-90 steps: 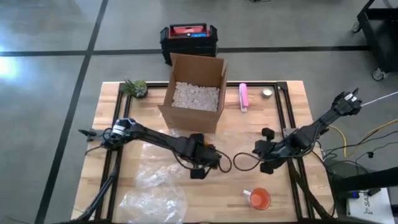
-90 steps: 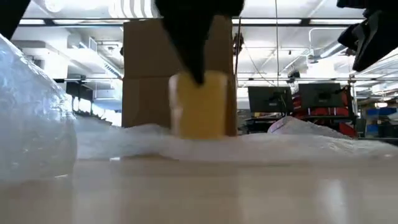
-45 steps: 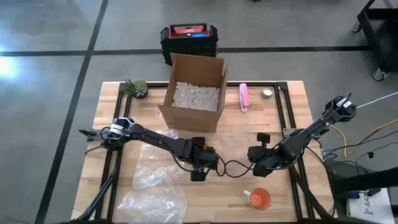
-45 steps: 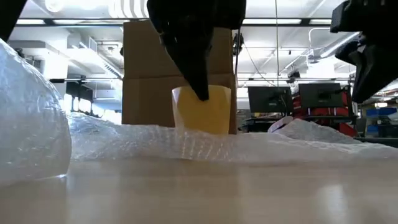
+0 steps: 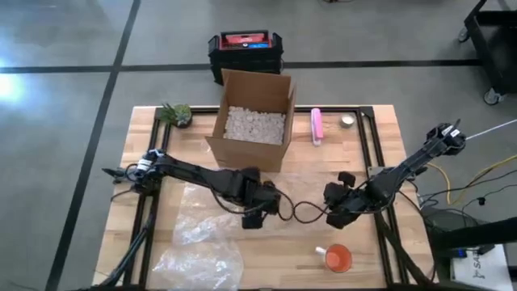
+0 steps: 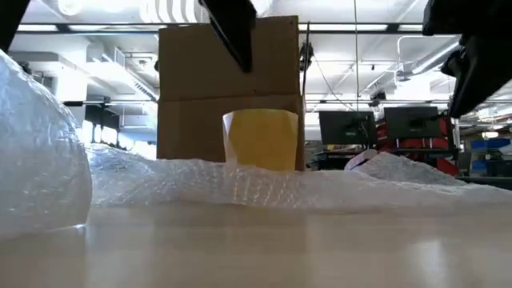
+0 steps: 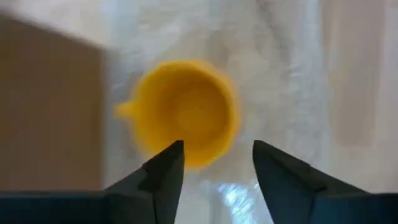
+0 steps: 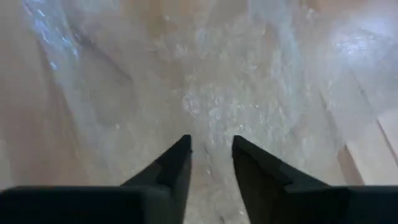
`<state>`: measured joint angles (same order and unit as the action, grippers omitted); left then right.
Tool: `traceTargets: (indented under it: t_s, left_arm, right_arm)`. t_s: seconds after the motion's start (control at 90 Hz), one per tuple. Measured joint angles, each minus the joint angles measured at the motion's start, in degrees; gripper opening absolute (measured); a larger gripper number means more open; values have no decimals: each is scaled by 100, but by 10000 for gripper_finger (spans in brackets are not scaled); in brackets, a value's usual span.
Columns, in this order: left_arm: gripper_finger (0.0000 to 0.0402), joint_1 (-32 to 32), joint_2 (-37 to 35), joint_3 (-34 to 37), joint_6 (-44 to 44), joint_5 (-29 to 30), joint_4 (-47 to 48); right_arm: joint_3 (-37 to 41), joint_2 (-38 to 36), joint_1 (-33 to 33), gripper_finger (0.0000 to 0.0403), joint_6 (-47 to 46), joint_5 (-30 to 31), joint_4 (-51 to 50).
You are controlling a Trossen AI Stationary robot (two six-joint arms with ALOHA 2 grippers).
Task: Wrap mug
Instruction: Wrap the yellow mug with transparent bubble wrap
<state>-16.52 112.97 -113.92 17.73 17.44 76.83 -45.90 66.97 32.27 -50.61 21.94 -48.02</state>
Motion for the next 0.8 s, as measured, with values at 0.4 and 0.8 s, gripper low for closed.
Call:
traceTargets:
  t_s: [0.4,0.8]
  left_arm:
    - [125,-861,-2714,3037,1647,962,-1471]
    - [69,-906,-4138,6222,1999,954,-4102]
  right_arm:
    - [203,-485,-194,220,-955,6,-802]
    - [1647,-506,-194,224,-2610,16,-11]
